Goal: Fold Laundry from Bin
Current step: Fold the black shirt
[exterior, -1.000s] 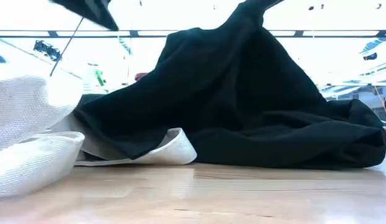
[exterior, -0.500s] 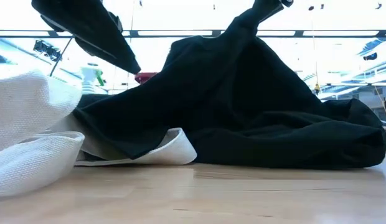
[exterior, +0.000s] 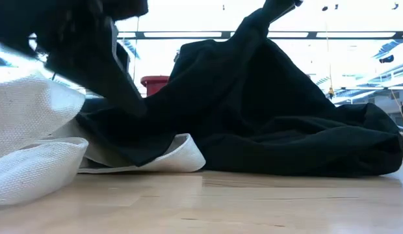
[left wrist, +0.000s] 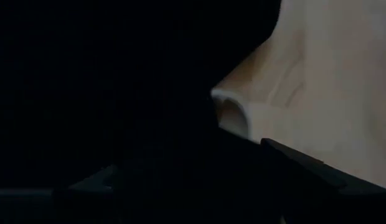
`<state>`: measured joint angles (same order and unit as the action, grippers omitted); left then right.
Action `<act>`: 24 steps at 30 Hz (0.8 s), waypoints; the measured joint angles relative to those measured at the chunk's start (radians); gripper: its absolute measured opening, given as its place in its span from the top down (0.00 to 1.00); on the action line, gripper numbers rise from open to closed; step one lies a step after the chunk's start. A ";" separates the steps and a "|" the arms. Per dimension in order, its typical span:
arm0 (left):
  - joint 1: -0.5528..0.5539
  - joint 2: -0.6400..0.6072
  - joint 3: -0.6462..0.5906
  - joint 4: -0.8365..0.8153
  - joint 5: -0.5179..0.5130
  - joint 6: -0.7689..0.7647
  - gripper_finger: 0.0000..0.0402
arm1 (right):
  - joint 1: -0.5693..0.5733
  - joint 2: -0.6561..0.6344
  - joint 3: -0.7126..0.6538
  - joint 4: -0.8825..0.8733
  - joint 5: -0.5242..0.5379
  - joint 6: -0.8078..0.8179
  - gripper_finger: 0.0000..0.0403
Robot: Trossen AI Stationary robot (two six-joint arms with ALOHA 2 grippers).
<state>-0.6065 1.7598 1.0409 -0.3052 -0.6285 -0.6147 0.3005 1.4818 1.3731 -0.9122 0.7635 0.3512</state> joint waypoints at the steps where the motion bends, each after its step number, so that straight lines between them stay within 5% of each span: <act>1: -0.001 0.011 0.000 -0.007 -0.012 0.000 0.32 | -0.002 0.000 0.000 0.001 0.000 -0.007 0.93; 7: -0.002 0.036 0.000 -0.128 -0.150 -0.036 0.42 | -0.008 0.000 0.000 0.014 -0.005 -0.014 0.93; 13: -0.009 0.018 0.014 -0.167 -0.159 -0.019 0.64 | -0.008 0.000 0.000 0.014 -0.032 -0.014 0.93; 18: -0.011 0.014 0.125 -0.478 -0.165 -0.046 0.95 | -0.003 0.000 0.000 0.014 -0.053 -0.017 0.93; 24: -0.076 -0.045 0.306 -0.867 -0.278 -0.149 0.98 | 0.030 0.000 0.000 -0.029 -0.083 -0.040 0.89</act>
<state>-0.6825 1.7143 1.3464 -1.1726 -0.9070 -0.7634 0.3304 1.4815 1.3727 -0.9417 0.6805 0.3112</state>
